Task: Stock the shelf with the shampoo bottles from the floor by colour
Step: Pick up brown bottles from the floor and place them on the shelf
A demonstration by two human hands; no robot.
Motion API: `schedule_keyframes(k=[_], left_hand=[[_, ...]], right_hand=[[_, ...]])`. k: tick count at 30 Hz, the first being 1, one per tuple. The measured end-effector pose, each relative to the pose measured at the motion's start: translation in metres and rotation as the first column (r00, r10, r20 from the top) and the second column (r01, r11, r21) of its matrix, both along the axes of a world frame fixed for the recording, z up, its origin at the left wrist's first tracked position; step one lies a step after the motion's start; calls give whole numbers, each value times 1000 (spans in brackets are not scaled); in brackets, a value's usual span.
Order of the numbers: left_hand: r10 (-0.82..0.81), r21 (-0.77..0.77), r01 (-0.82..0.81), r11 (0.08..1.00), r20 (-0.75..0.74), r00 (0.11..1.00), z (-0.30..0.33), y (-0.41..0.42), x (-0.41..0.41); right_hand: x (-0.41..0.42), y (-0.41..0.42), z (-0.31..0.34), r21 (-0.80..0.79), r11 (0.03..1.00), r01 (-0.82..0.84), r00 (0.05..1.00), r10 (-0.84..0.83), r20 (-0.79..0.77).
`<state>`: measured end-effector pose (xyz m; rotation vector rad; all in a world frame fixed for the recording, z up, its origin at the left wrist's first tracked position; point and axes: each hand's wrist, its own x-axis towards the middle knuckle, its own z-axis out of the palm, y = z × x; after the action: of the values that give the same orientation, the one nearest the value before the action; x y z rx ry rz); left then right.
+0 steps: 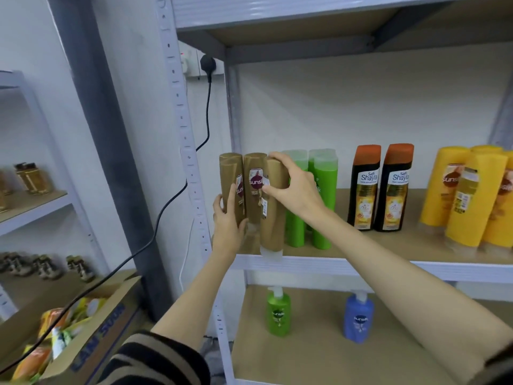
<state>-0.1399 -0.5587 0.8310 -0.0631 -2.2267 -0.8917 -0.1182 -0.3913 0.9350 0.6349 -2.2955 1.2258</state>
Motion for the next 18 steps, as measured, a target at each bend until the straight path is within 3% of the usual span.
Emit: schedule_keyframes(k=[6, 10, 18], left_hand=[[-86, 125, 74, 989, 88, 992, -32, -5, 19], [-114, 92, 100, 991, 165, 980, -49, -14, 27], [-4, -76, 30, 997, 324, 946, -73, -22, 35]], right_hand=[[-25, -24, 5, 49, 998, 40, 999, -41, 7], [-39, -32, 0, 45, 998, 50, 998, -52, 35], [-50, -41, -13, 69, 997, 35, 996, -41, 83]])
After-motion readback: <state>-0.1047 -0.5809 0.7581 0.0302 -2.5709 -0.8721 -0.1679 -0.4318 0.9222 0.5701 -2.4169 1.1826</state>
